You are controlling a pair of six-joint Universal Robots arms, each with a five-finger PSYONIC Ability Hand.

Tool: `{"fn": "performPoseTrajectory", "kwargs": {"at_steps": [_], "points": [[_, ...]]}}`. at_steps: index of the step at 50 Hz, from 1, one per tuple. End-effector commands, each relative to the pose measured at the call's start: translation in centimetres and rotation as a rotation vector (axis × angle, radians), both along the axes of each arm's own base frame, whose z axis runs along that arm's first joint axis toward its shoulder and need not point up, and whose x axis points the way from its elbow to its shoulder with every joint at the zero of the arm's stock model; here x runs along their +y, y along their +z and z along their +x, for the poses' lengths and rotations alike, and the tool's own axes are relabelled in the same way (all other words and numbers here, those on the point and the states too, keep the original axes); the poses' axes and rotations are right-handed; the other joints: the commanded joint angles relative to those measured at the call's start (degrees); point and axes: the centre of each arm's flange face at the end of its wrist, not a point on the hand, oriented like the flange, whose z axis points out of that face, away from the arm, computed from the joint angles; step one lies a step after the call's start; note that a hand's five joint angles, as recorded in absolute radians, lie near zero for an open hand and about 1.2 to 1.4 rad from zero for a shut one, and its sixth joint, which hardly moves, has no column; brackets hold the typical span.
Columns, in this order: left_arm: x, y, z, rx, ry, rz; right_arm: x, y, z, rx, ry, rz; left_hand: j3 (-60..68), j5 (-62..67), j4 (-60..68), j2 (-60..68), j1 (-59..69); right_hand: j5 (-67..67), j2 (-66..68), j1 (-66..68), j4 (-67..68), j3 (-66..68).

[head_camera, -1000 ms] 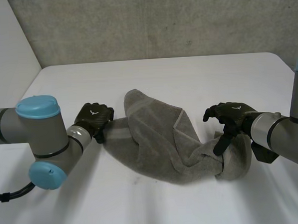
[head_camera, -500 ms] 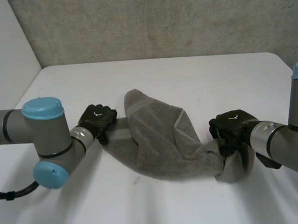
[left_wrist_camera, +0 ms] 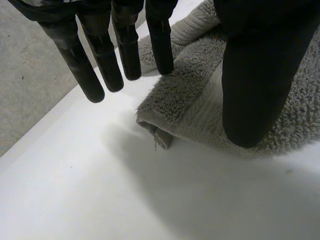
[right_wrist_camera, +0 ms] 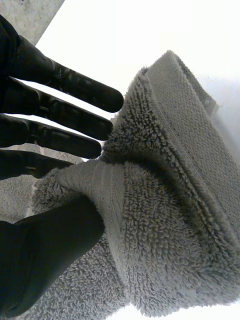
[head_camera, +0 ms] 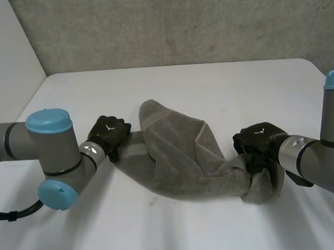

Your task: Fold the towel.

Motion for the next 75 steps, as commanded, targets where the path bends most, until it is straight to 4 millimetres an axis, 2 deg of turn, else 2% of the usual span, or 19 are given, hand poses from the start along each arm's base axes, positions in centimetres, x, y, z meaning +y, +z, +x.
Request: {"fn": "performPoseTrajectory", "kwargs": {"at_steps": [1, 3, 7, 13, 17, 18, 20, 21, 23, 27, 34, 40, 45, 54, 56, 65, 67, 71, 75], "points": [[-0.2, -0.8, -0.1, -0.006, -0.007, 0.006, -0.4, 0.0, 0.0, -0.005, -0.004, -0.023, 38.08, 38.15, 38.05, 38.08, 38.21, 15.36, 13.48, 23.08, 12.62, 12.88], [-0.2, -0.7, -0.2, -0.006, -0.008, 0.004, -0.6, 0.1, 0.0, -0.007, -0.008, -0.037, 48.69, 48.75, 48.65, 48.69, 48.81, 23.05, 21.17, 30.77, 20.30, 20.57], [-0.6, 0.0, -0.4, 0.012, -0.008, -0.040, -1.2, 0.6, 0.1, -0.013, -0.014, -0.078, 52.47, 52.54, 52.44, 52.47, 52.60, 23.40, 21.52, 31.12, 20.66, 20.92], [-1.9, 5.4, -1.0, 0.101, -0.004, -0.234, -4.1, 3.4, 1.1, -0.059, -0.020, -0.226, 52.47, 52.54, 52.44, 52.47, 52.60, 23.40, 21.52, 31.12, 20.66, 20.92], [-3.3, 10.6, -1.4, 0.203, 0.013, -0.434, -7.9, 8.3, 1.9, -0.152, -0.083, -0.501, 52.47, 52.54, 52.44, 52.47, 52.60, 23.40, 21.52, 31.12, 20.66, 20.92], [-3.3, 10.6, -1.4, 0.204, 0.013, -0.434, -7.9, 8.3, 1.9, -0.152, -0.083, -0.502, 52.47, 52.54, 52.44, 52.47, 52.60, 23.40, 21.52, 31.12, 20.66, 20.92], [-3.1, 14.3, -1.2, 0.287, 0.034, -0.538, -9.6, 12.4, 1.7, -0.257, -0.158, -0.722, 52.47, 52.54, 52.44, 52.47, 52.60, 23.40, 21.52, 31.12, 20.66, 20.92], [-3.1, 14.3, -1.2, 0.287, 0.035, -0.538, -9.6, 12.4, 1.7, -0.258, -0.159, -0.723, 52.47, 52.54, 52.44, 52.47, 52.60, 23.40, 21.52, 31.12, 20.66, 20.92], [-2.2, 17.1, -0.5, 0.383, 0.058, -0.565, -9.9, 15.8, 1.2, -0.358, -0.211, -0.878, 52.47, 52.54, 52.44, 52.47, 52.60, 23.40, 21.52, 31.12, 20.66, 20.92], [-0.6, 18.2, 0.2, 0.459, 0.060, -0.522, -9.3, 16.5, 1.1, -0.369, -0.216, -0.899, 52.47, 52.54, 52.44, 52.47, 52.60, 23.40, 21.52, 31.12, 20.66, 20.92], [4.9, 15.9, 2.3, 0.423, 0.080, -0.306, -7.2, 13.2, 0.7, -0.257, -0.197, -0.646, 52.47, 52.54, 52.44, 52.47, 52.60, 23.40, 21.52, 31.12, 20.66, 20.92], [7.4, 13.2, 3.1, 0.366, 0.094, -0.180, -5.6, 9.3, 0.4, -0.106, -0.162, -0.413, 52.47, 52.54, 52.44, 52.47, 52.60, 23.40, 21.52, 31.12, 20.66, 20.92], [10.1, 11.7, 3.3, 0.325, 0.080, -0.077, -4.3, 8.2, 1.1, -0.065, -0.128, -0.349, 52.47, 52.54, 52.44, 52.47, 52.60, 23.40, 21.52, 31.12, 20.66, 20.92], [9.9, 12.3, 3.3, 0.333, 0.081, -0.094, -5.9, 8.9, 1.9, -0.104, -0.127, -0.437, 52.47, 52.54, 52.44, 52.47, 52.60, 23.40, 21.52, 31.12, 20.66, 20.92], [9.5, 12.1, 3.3, 0.334, 0.087, -0.094, -8.0, 7.1, 2.4, -0.107, -0.137, -0.455, 52.47, 52.54, 52.44, 52.47, 52.60, 23.40, 21.52, 31.12, 20.66, 20.92], [7.7, 10.5, 2.8, 0.326, 0.099, -0.093, -12.6, 1.5, 3.9, -0.064, -0.131, -0.471, 52.47, 52.54, 52.44, 52.47, 52.60, 21.61, 19.73, 29.33, 18.87, 19.13], [7.0, 9.5, 2.5, 0.317, 0.102, -0.076, -13.8, 0.7, 4.1, -0.070, -0.147, -0.523, 52.47, 52.54, 52.44, 52.47, 52.60, -46.60, -48.48, -38.88, -49.34, -49.08], [6.1, 8.1, 2.1, 0.301, 0.108, -0.052, -13.9, 1.1, 3.7, -0.073, -0.183, -0.540, 52.47, 52.54, 52.44, 52.47, 52.60, -46.60, -48.48, -38.88, -49.34, -49.08], [5.5, 7.1, 1.8, 0.292, 0.113, -0.031, -11.8, 3.8, 2.6, -0.085, -0.205, -0.549, 52.47, 52.54, 52.44, 52.47, 52.60, -46.60, -48.48, -38.88, -49.34, -49.08]]}}
